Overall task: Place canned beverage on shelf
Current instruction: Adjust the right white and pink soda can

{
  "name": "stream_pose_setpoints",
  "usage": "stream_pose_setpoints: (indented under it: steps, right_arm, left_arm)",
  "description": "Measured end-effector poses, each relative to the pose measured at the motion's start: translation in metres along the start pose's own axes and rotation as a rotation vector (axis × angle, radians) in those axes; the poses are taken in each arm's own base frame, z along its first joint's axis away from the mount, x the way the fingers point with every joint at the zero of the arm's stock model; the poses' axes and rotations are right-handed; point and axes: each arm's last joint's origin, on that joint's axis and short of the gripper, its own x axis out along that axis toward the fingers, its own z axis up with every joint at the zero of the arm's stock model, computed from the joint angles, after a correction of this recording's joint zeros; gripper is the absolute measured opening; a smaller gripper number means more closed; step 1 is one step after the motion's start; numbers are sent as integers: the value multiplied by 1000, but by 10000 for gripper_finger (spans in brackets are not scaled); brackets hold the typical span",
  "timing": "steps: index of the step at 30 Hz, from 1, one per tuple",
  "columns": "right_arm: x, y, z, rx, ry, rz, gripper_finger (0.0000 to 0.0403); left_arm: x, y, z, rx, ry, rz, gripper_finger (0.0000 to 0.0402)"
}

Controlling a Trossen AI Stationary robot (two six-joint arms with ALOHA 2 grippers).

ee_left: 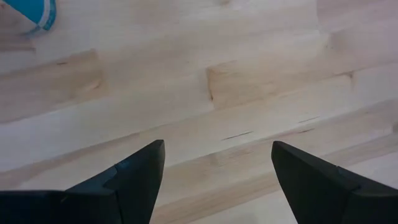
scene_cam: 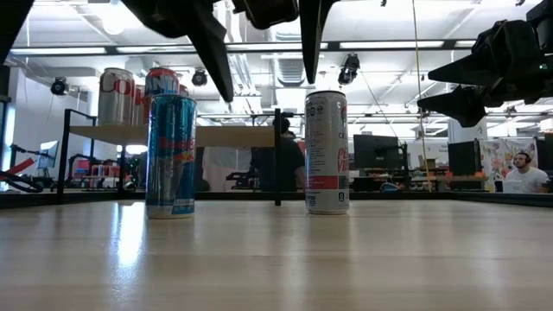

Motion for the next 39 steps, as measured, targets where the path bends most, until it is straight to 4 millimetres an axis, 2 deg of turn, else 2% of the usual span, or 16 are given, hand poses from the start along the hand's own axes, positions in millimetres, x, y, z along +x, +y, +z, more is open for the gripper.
stream_pose_setpoints:
  steps: [7,15,21,31,39]
  right_arm:
    - [0,0,0,0,0,0,368]
    - [0,0,0,0,0,0,368]
    - [0,0,0,0,0,0,368]
    - [0,0,0,0,0,0,368]
    - [0,0,0,0,0,0,368]
  left_arm:
    - [-3,-3,1,33,-30,19,279]
    - [-6,-13,12,137,-225,-84,279]
    - [-6,-17,41,240,-280,-68,279]
    - [-33,-17,102,275,-315,-74,279]
    - [-39,-8,123,261,-303,-32,279]
